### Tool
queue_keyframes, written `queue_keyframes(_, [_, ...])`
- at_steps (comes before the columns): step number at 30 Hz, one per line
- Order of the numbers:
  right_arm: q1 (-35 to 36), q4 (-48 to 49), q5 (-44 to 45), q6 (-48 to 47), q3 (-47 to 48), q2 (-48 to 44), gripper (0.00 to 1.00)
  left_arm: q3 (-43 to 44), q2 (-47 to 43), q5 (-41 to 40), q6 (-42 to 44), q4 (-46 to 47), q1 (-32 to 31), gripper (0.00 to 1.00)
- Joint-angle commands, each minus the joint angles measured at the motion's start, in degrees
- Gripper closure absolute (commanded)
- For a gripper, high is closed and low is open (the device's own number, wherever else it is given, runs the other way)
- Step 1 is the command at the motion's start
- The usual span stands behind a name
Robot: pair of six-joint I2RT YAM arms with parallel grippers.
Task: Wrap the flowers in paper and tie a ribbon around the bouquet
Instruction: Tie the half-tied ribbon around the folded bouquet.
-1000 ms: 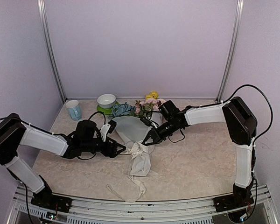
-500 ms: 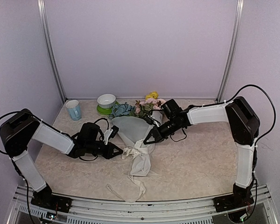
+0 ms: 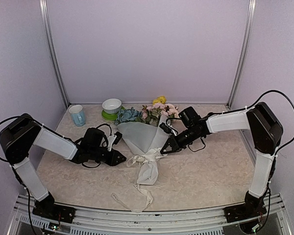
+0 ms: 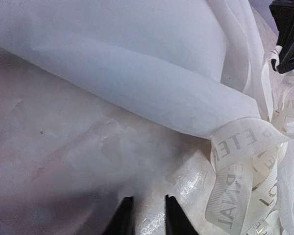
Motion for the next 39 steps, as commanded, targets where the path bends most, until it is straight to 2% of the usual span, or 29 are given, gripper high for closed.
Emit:
queue_keyframes(1, [-0.44,2.30,-0.88,1.44,-1.05,-1.46,1.00,-2.53,-5.39,2.16,1.41,5.00,-1.07,0.62])
queue_keyframes(5, [-0.44,1.84,-1.17,0.96,0.17,-0.86,1.00,-10.26,-14.74,-1.14,7.17,14.68,-4.28,0.21])
queue_keyframes(6, [-0.42,1.58,-1.23,0.82,0.37,-0.62,1.00,-10.83,-15.66,-2.26,9.89,14.07,-5.73,0.13])
queue_keyframes(8, [-0.41,1.33,-1.45,0.67,0.47,-0.30,1.00,-9.86,-15.25,-5.94,15.58,9.17,-8.90,0.02])
queue_keyframes(11, [-0.36,1.61,-1.64,0.77,0.15,-0.41,1.00,-6.11,-11.19,-13.36,20.92,1.36,-12.68,0.01])
queue_keyframes(14, [-0.36,1.68,-1.73,0.79,-0.07,-0.46,1.00,-3.30,-7.55,-18.93,21.49,0.67,-13.36,0.01])
queue_keyframes(18, [-0.36,2.18,-2.21,1.00,-0.29,-0.34,1.00,2.71,-2.07,-21.15,22.79,-2.81,-13.00,0.02])
queue_keyframes(20, [-0.31,2.67,-2.50,1.21,-0.35,-0.17,1.00,4.94,0.12,-19.22,23.08,-4.84,-12.84,0.17])
queue_keyframes(21, [-0.27,2.77,-2.53,1.34,-0.32,-0.09,1.00,5.71,0.81,-18.08,22.86,-5.51,-12.69,0.36])
queue_keyframes(23, [-0.27,2.77,-2.48,1.32,-0.33,-0.13,1.00,6.11,0.64,-16.28,21.77,-5.82,-12.28,0.88])
queue_keyframes(24, [-0.27,2.79,-2.42,1.24,-0.42,-0.14,1.00,5.63,-0.09,-15.35,21.16,-5.49,-11.94,1.00])
queue_keyframes(31, [-0.44,1.63,-0.72,0.07,-1.44,-0.37,1.00,2.17,-7.24,-6.93,15.87,-5.27,-6.93,1.00])
queue_keyframes(39, [-0.44,0.54,-0.20,-1.07,-3.98,-1.78,1.00,8.05,-1.38,-9.35,10.19,-9.61,-1.33,1.00])
